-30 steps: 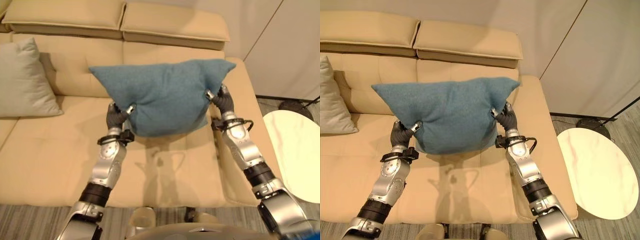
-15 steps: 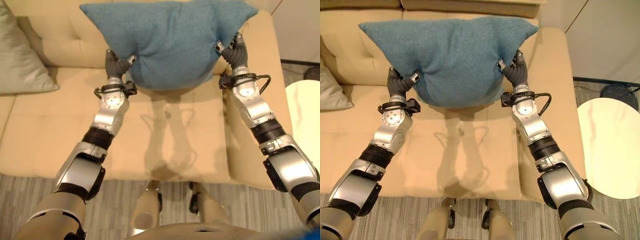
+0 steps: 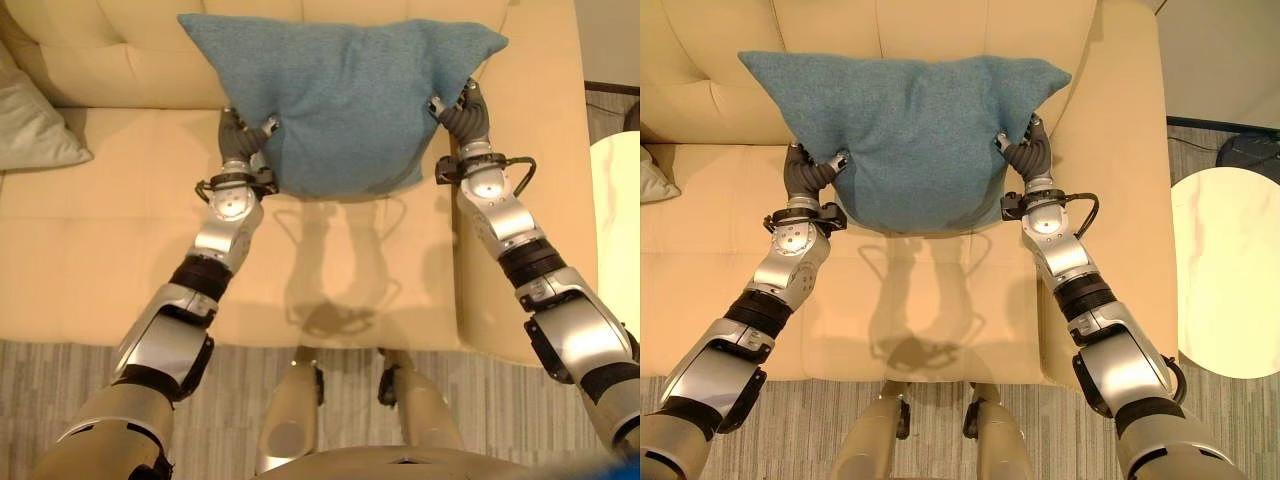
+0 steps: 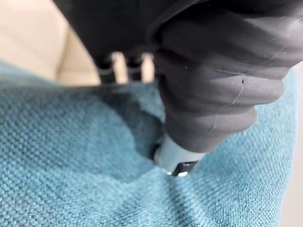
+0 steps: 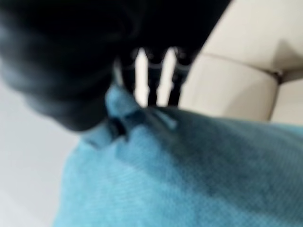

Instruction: Pick up all the scattered cushions and arrange them neatly on the sofa.

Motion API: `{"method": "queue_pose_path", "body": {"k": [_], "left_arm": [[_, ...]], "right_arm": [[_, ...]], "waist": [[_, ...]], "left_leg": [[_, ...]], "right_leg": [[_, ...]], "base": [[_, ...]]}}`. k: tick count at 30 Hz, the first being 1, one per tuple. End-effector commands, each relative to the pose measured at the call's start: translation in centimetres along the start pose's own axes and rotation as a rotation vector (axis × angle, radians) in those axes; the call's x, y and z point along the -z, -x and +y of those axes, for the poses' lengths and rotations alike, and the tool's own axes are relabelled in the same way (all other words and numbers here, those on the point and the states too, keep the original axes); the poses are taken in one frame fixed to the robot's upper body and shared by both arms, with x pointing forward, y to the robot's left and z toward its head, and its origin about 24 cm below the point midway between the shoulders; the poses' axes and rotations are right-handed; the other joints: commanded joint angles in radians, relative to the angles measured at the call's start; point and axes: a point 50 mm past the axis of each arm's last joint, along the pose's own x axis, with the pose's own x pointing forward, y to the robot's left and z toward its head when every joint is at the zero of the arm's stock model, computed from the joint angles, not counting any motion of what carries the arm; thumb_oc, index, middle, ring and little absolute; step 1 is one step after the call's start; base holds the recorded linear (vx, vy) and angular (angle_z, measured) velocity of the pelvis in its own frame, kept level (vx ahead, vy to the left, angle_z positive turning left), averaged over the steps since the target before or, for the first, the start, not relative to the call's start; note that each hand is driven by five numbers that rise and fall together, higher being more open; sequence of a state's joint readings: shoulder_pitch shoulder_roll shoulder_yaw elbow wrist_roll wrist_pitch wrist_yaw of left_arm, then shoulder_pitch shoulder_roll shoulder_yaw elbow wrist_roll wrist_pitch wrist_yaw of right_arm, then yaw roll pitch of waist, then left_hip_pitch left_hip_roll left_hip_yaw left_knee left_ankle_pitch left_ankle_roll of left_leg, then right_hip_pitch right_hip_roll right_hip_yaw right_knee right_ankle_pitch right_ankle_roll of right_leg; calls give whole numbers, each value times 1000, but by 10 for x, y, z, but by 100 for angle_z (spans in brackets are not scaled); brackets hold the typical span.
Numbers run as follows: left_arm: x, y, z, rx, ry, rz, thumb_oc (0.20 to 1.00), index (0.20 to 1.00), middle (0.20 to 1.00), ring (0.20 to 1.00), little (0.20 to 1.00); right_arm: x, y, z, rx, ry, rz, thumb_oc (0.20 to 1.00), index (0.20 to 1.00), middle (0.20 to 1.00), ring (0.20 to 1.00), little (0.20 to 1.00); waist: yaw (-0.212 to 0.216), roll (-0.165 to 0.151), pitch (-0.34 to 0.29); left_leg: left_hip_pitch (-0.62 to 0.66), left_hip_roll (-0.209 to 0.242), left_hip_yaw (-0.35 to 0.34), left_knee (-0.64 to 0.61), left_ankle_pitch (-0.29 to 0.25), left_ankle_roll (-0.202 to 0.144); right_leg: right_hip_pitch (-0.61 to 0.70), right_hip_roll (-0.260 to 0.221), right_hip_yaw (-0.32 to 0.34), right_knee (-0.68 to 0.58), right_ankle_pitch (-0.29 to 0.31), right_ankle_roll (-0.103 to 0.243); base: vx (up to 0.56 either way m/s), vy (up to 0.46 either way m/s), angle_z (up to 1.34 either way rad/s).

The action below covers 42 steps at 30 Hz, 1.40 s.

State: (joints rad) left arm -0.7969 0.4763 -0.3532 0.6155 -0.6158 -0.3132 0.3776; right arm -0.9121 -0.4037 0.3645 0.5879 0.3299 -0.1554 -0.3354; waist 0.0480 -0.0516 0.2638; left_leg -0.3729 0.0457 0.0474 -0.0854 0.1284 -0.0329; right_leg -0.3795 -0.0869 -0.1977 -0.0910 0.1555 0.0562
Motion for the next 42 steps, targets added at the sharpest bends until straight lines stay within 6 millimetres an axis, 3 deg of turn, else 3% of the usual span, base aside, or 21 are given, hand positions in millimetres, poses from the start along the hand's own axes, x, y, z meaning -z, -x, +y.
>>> {"method": "queue_pose_path", "body": {"k": [1, 3, 4, 5, 8, 13, 16, 21, 23, 27, 28, 29, 31, 32, 33, 34, 35, 36, 38, 40, 42], "left_arm": [[-58, -20, -45, 155, 50, -251, 200, 200, 200, 200, 200], [-58, -22, -43, 146, 42, -248, 200, 200, 200, 200, 200], [-61, -30, -35, 115, 1, -246, 1000, 1000, 1000, 1000, 1000], [-66, -38, -24, 69, -35, -243, 1000, 1000, 1000, 1000, 1000], [-78, -52, 12, -32, -141, -243, 1000, 1000, 1000, 1000, 1000], [-79, -55, 45, -116, -212, -214, 1000, 1000, 1000, 1000, 1000], [-76, -52, 84, -206, -277, -169, 1000, 1000, 1000, 1000, 1000], [-60, -34, 116, -254, -314, -127, 1000, 1000, 1000, 1000, 1000], [-38, -12, 126, -232, -288, -90, 1000, 1000, 1000, 1000, 1000], [-1, 28, 133, -188, -214, -7, 1000, 1000, 1000, 1000, 1000], [28, 63, 140, -179, -176, 92, 1000, 1000, 1000, 1000, 1000], [28, 63, 140, -178, -177, 93, 1000, 1000, 1000, 1000, 1000], [51, 97, 143, -168, -156, 188, 1000, 1000, 1000, 1000, 1000], [70, 137, 157, -182, -174, 300, 1000, 1000, 1000, 1000, 1000], [70, 138, 157, -181, -174, 303, 1000, 1000, 1000, 1000, 1000], [80, 158, 165, -205, -173, 368, 1000, 1000, 1000, 1000, 1000], [100, 196, 174, -236, -174, 506, 1000, 1000, 1000, 1000, 1000], [100, 197, 174, -236, -175, 507, 1000, 1000, 1000, 1000, 1000], [123, 246, 180, -288, -152, 690, 1000, 1000, 1000, 1000, 1000], [138, 278, 182, -315, -160, 821, 1000, 1000, 1000, 1000, 1000], [144, 293, 182, -332, -158, 881, 1000, 1000, 1000, 1000, 1000]], "right_arm": [[-68, -18, 32, -106, -40, -273, 200, 200, 200, 200, 200], [-70, -20, 29, -93, -35, -278, 200, 200, 200, 200, 200], [-73, -26, 25, -61, -4, -280, 335, 335, 335, 335, 335], [-80, -32, 18, -31, 43, -295, 1000, 1000, 1000, 1000, 1000], [-94, -45, -7, 42, 181, -319, 1000, 1000, 1000, 1000, 1000], [-95, -50, -36, 125, 249, -301, 1000, 1000, 1000, 1000, 1000], [-87, -52, -74, 219, 347, -242, 1000, 1000, 1000, 1000, 1000], [-62, -38, -109, 279, 376, -158, 1000, 1000, 1000, 1000, 1000], [-29, -18, -123, 267, 360, -69, 1000, 1000, 1000, 1000, 1000], [20, 19, -123, 202, 320, 53, 1000, 1000, 1000, 1000, 1000], [59, 56, -121, 157, 297, 176, 1000, 1000, 1000, 1000, 1000], [60, 57, -121, 156, 297, 178, 1000, 1000, 1000, 1000, 1000], [88, 89, -120, 113, 282, 280, 1000, 1000, 1000, 1000, 1000], [111, 127, -127, 82, 320, 393, 1000, 1000, 1000, 1000, 1000], [111, 128, -127, 81, 320, 395, 1000, 1000, 1000, 1000, 1000], [119, 144, -130, 58, 349, 440, 1000, 1000, 1000, 1000, 1000], [142, 182, -134, 31, 375, 583, 1000, 1000, 1000, 1000, 1000], [143, 183, -134, 30, 376, 584, 1000, 1000, 1000, 1000, 1000], [166, 227, -133, -6, 389, 753, 1000, 1000, 1000, 1000, 1000], [178, 247, -129, -24, 390, 837, 1000, 1000, 1000, 1000, 1000], [184, 259, -127, -44, 393, 885, 1000, 1000, 1000, 1000, 1000]], "waist": [[-1, -4, -31], [-2, -4, -34], [-5, -8, -42], [-7, -14, -46], [-2, -20, -50], [4, -23, -53], [12, -23, -61], [17, -24, -72], [20, -27, -84], [17, -31, -103], [12, -31, -117], [11, -32, -119], [9, -30, -135], [3, -26, -151], [3, -26, -152], [2, -26, -162], [-1, -22, -181], [-1, -22, -181], [0, -14, -204], [0, -12, -218], [0, -10, -223]], "left_leg": [[-84, 2, -51, -2, 17, -90], [-95, 4, -53, -2, 15, -93], [-127, 6, -58, -2, 20, -97], [-142, 8, -63, -2, 24, -99], [-151, 8, -69, -2, 27, -105], [-148, 8, -72, -2, 28, -109], [-136, 9, -74, -2, 27, -113], [-109, 9, -72, -2, 24, -113], [-67, 13, -67, -2, 9, -110], [-8, 16, -59, -2, -11, -101], [42, 23, -54, -2, -28, -97], [40, 22, -54, -2, -25, -97], [76, 26, -52, -2, -36, -90], [122, 29, -48, -2, -48, -85], [125, 29, -48, -2, -49, -85], [145, 32, -46, -2, -53, -84], [180, 34, -45, -2, -60, -80], [183, 34, -45, -2, -61, -80], [230, 39, -40, 1, -69, -76], [254, 43, -34, 3, -74, -74], [265, 47, -30, 4, -74, -75]], "right_leg": [[-43, -43, 30, 63, -34, 130], [-55, -40, 31, 62, -34, 131], [-84, -37, 30, 53, -27, 134], [-94, -35, 30, 45, -24, 135], [-98, -31, 26, 34, -20, 138], [-88, -29, 18, 27, -19, 140], [-68, -25, 11, 19, -24, 139], [-33, -23, 5, 14, -29, 139], [10, -20, 1, 13, -43, 136], [74, -21, -4, 9, -54, 132], [122, -22, -8, 8, -71, 130], [121, -22, -9, 7, -68, 130], [159, -26, -14, 8, -82, 128], [201, -28, -20, 10, -96, 126], [204, -28, -20, 9, -96, 126], [220, -28, -22, 11, -100, 126], [253, -25, -27, 11, -110, 124], [256, -25, -27, 11, -111, 125], [298, -22, -32, 11, -119, 121], [319, -18, -27, 10, -126, 118], [331, -16, -25, 10, -130, 115]], "base": [[0, 0, 0], [-19, -14, -2], [-16, -37, -4], [2, -42, -3], [0, 0, 0], [0, 0, 0], [2, -6, 3], [12, -1, 3], [71, -1, -2], [68, 2, -2], [97, -6, 0], [120, -7, 3], [94, -8, 1], [89, -13, -2], [97, -6, -1], [83, -15, -2], [83, -15, 0], [78, -17, -2], [47, -18, -2], [0, 0, 0], [-2, -36, -2]]}}
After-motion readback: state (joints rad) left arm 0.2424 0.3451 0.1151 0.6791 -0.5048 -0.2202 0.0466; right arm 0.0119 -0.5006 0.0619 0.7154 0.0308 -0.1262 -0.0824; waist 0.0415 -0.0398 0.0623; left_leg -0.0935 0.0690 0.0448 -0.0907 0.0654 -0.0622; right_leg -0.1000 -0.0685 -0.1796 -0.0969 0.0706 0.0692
